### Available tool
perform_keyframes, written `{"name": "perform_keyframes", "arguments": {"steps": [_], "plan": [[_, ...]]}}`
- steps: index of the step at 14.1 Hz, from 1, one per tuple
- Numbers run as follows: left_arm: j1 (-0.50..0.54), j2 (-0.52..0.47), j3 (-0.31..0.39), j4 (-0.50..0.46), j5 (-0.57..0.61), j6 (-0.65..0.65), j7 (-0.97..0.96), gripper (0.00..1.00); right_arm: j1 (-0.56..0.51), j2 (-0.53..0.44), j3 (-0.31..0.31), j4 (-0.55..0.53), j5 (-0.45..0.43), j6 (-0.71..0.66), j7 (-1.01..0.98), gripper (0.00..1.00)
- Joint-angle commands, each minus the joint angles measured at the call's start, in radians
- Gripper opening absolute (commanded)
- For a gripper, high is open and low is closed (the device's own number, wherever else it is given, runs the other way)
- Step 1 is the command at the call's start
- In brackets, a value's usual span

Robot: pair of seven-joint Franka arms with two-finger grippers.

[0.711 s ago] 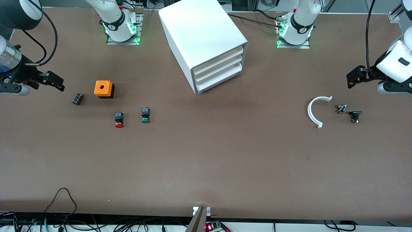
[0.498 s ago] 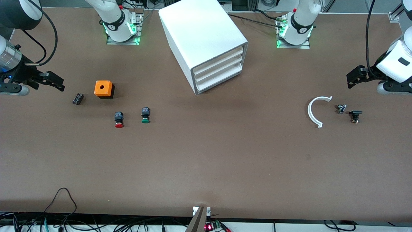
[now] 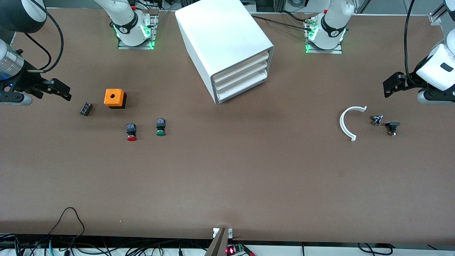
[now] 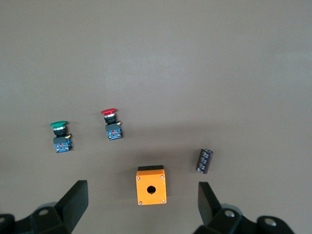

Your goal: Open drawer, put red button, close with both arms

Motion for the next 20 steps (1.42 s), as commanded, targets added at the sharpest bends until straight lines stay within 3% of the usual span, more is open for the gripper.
{"name": "perform_keyframes", "arguments": {"steps": [1, 13, 18, 20], "plan": [[0.000, 0.003, -0.004, 0.023, -0.017, -0.008, 0.004, 1.00, -0.002, 0.009, 0.000, 0.014, 0.023, 0.003, 0.004, 1.00], [-0.007, 0.056, -0.055, 0.004, -0.026, 0.011, 0.007, 1.00, -0.002, 0.009, 0.000, 0.014, 0.023, 0.004, 0.004, 1.00], [-0.004, 0.243, -0.132, -0.022, -0.032, 0.017, 0.020, 1.00, -0.002, 0.009, 0.002, 0.014, 0.023, 0.003, 0.004, 1.00], [0.010, 0.276, -0.146, -0.030, -0.185, 0.016, 0.024, 1.00, -0.002, 0.009, 0.003, 0.012, 0.027, 0.003, 0.004, 1.00]]}}
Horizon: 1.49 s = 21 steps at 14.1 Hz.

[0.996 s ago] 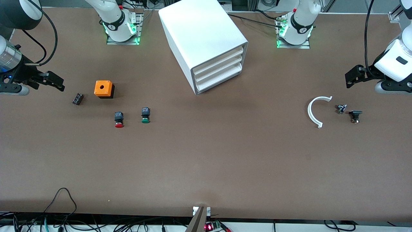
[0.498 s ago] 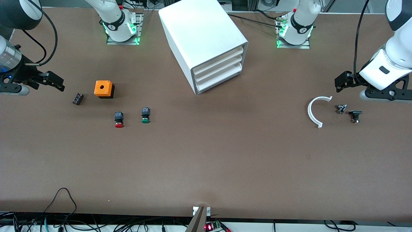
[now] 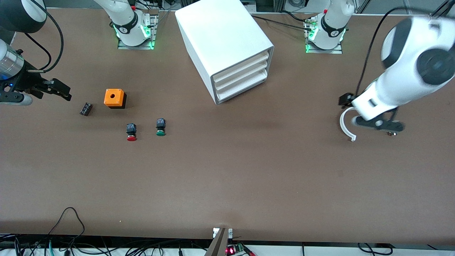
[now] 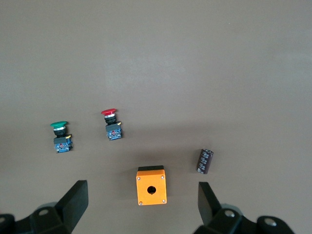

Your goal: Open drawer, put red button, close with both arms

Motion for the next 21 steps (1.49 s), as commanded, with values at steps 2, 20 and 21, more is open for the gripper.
{"name": "perform_keyframes", "arguments": {"steps": [2, 20, 21], "plan": [[0.037, 0.076, -0.011, -0.020, -0.267, -0.005, 0.035, 1.00, 0.001, 0.022, 0.005, 0.011, 0.096, 0.006, 0.004, 1.00], [0.025, 0.197, -0.295, -0.518, -1.059, 0.229, 0.420, 0.94, 0.176, 0.441, 0.011, -0.046, 0.075, 0.412, 0.134, 1.00], [0.022, 0.199, -0.301, -0.532, -1.065, 0.239, 0.428, 0.88, 0.176, 0.439, 0.009, -0.090, 0.075, 0.455, 0.134, 1.00]]}}
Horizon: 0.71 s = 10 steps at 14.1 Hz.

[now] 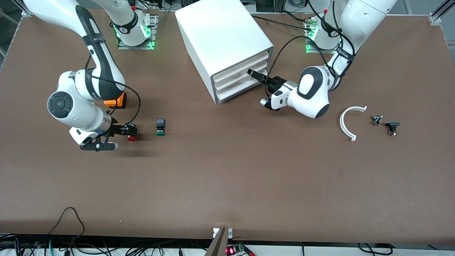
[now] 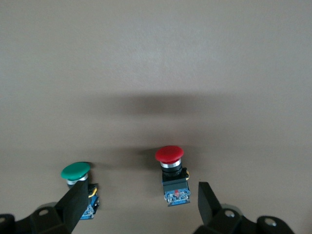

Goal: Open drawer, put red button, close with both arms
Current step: 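Pull the drawer open with the left gripper while the right gripper grasps the button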

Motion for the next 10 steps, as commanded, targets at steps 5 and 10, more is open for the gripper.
{"name": "perform_keyframes", "arguments": {"steps": [5, 10], "plan": [[0.006, 0.000, -0.073, -0.062, -0.064, 0.121, 0.052, 0.00, 0.003, -0.032, -0.005, -0.278, -0.017, 0.319, 0.009, 1.00], [0.080, -0.026, -0.021, -0.007, -0.052, 0.140, 0.046, 0.00, 0.005, -0.010, -0.005, -0.358, -0.018, 0.452, -0.009, 1.00]]}}
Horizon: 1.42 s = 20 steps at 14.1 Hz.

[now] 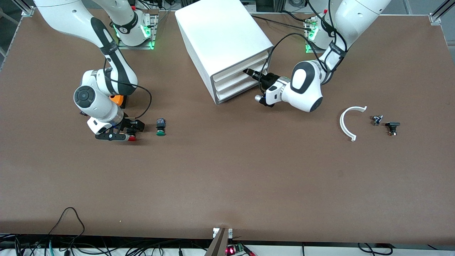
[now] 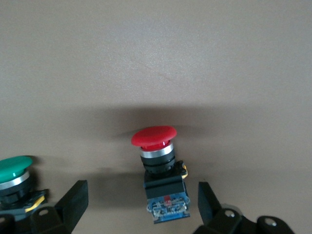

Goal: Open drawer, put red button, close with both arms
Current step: 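Pull the drawer open with the left gripper while the right gripper grasps the button, then withdraw the left gripper from the drawer while the right gripper lifts the button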

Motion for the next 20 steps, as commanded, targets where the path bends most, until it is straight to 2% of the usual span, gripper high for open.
{"name": "perform_keyframes", "arguments": {"steps": [1, 3, 6, 7, 8, 11, 12, 15, 16, 17, 18, 20], "plan": [[0.054, -0.022, 0.065, 0.042, -0.004, 0.040, 0.002, 0.00, 0.003, -0.010, -0.004, -0.053, -0.013, 0.066, -0.065, 1.00], [0.067, -0.022, 0.096, 0.070, -0.004, 0.042, 0.002, 0.00, -0.001, 0.001, -0.002, -0.053, -0.013, 0.065, -0.158, 1.00], [0.087, -0.022, 0.125, 0.099, -0.004, 0.042, 0.005, 0.00, -0.003, 0.016, -0.004, -0.053, -0.013, 0.068, -0.190, 1.00], [0.092, -0.028, 0.128, 0.101, -0.005, 0.042, -0.006, 0.22, -0.003, 0.021, -0.004, -0.051, -0.013, 0.069, -0.207, 1.00], [0.103, -0.037, 0.128, 0.099, -0.005, 0.040, 0.009, 0.98, -0.006, 0.024, -0.004, -0.051, -0.013, 0.069, -0.228, 1.00], [0.116, -0.083, 0.130, 0.099, -0.002, 0.048, 0.008, 1.00, -0.023, 0.026, -0.004, -0.051, -0.013, 0.069, -0.264, 0.99], [0.121, -0.107, 0.130, 0.099, 0.016, 0.065, 0.008, 1.00, -0.024, 0.026, -0.004, -0.051, -0.013, 0.068, -0.264, 0.91], [0.132, -0.219, 0.133, 0.101, 0.203, 0.149, 0.006, 1.00, -0.024, 0.024, -0.002, -0.048, -0.013, 0.062, -0.255, 0.44], [0.139, -0.261, 0.137, 0.101, 0.256, 0.193, 0.003, 1.00, -0.024, 0.026, -0.001, -0.045, -0.012, 0.061, -0.247, 0.35], [0.143, -0.311, 0.148, 0.102, 0.313, 0.216, 0.002, 1.00, -0.024, 0.026, 0.004, -0.043, -0.012, 0.061, -0.235, 0.27], [0.147, -0.353, 0.183, 0.102, 0.350, 0.221, -0.003, 1.00, -0.024, 0.027, 0.007, -0.042, -0.012, 0.061, -0.221, 0.24], [0.170, -0.387, 0.203, 0.099, 0.357, 0.244, 0.005, 1.00, -0.024, 0.029, 0.021, -0.030, -0.010, 0.061, -0.219, 0.21]]}}
